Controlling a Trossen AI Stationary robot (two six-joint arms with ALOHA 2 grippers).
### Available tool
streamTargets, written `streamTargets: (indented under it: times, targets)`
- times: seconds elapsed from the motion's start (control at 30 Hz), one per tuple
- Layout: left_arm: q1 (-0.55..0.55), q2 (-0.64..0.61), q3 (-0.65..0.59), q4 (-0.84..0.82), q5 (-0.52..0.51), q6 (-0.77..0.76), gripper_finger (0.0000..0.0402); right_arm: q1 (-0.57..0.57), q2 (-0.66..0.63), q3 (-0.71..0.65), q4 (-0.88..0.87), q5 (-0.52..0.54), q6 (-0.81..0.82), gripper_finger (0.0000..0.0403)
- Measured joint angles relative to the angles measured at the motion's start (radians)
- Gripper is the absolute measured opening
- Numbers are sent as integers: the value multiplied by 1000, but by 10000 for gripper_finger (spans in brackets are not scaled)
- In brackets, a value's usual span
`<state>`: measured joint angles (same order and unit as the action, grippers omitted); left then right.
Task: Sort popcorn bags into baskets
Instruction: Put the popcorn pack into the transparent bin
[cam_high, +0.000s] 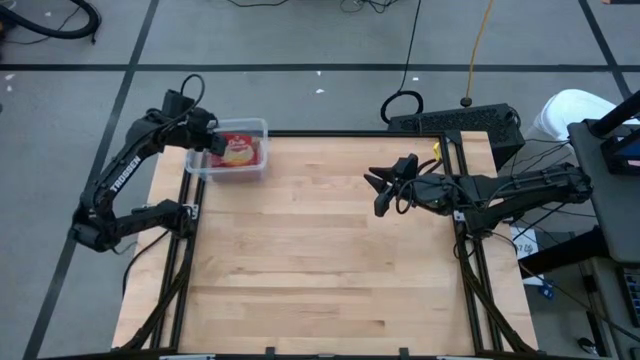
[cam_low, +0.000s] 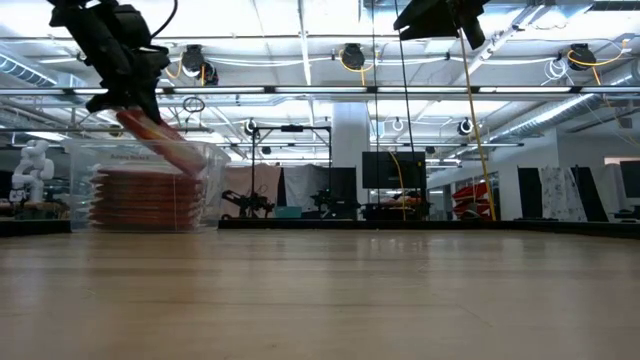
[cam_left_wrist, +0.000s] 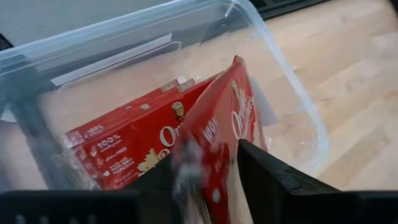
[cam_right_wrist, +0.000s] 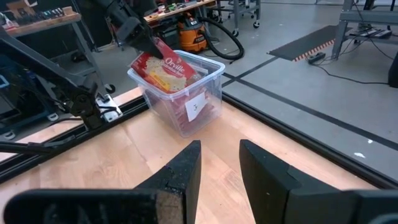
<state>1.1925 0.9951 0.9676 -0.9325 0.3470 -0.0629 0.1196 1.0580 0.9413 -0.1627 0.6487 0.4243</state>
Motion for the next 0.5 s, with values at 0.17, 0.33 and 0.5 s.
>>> streamTargets:
  times: [0.17,0.33,0.5]
  targets:
    - [-32,-2,0,0,-60,-1,170,0,0,0,0,0,8,102]
    - [-58,-22,0,-1,-113,-2,216,0,0,0,0,0,9,102]
    - [-87,-51,43,-21,-171,1,245,0,0,0,0,-26,9,102]
